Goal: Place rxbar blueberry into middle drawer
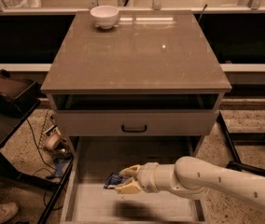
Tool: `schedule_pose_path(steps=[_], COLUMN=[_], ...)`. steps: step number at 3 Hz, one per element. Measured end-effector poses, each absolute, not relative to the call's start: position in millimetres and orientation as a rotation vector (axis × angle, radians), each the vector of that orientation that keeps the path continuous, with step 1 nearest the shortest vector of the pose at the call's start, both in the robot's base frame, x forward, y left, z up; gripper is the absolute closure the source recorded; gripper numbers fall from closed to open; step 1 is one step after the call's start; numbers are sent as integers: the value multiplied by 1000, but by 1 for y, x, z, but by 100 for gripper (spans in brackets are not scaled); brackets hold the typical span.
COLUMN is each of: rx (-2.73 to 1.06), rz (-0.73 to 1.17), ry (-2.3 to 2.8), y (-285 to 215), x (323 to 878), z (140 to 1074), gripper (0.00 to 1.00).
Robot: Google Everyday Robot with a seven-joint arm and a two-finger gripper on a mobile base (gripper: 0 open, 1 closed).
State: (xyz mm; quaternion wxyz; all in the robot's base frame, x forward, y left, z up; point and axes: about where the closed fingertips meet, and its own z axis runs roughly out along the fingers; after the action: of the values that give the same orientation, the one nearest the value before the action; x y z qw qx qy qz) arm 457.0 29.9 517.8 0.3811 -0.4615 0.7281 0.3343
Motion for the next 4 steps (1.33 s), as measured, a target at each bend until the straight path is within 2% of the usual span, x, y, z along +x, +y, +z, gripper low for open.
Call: schedule_pose_path(steps=[4], rx=[-1184], rz=[870], ry=[1857], y=[37], x=[454], z=[514], gripper=[5])
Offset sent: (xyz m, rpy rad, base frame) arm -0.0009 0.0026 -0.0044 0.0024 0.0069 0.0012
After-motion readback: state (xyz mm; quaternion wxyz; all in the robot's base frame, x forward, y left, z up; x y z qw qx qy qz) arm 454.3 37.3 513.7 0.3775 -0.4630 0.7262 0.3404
